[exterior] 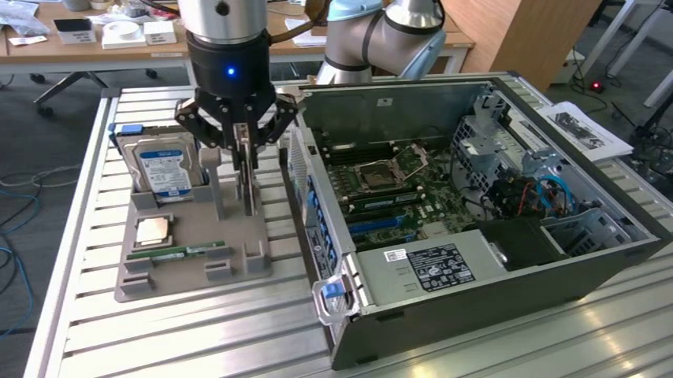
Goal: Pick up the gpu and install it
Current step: 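Pick up the gpu and move the gpu toward the slot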
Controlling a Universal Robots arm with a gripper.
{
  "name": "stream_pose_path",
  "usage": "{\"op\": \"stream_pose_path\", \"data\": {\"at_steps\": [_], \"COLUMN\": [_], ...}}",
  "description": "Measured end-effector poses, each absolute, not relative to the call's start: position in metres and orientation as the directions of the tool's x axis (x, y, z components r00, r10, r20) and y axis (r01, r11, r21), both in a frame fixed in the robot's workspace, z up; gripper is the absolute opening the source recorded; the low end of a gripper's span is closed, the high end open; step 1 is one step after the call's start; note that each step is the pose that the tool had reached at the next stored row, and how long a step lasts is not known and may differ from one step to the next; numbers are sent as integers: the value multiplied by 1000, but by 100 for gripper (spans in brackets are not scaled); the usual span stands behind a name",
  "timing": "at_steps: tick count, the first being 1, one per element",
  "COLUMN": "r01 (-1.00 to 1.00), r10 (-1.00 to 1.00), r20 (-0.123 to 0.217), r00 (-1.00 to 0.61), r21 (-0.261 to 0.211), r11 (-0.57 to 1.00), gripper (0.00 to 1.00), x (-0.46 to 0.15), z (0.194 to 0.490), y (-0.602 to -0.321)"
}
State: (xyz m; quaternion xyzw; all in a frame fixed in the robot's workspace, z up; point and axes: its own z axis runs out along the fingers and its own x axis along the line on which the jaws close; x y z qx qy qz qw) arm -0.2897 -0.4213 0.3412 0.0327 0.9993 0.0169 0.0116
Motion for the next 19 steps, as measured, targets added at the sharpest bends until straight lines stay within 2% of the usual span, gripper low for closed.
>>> {"op": "stream_pose_path", "data": {"at_steps": [19], "r01": [65], "r10": [66], "r20": [-22], "r00": [-998], "r21": [35], "r11": [997], "gripper": [27], "x": [-290], "z": [381], "y": [-421]}}
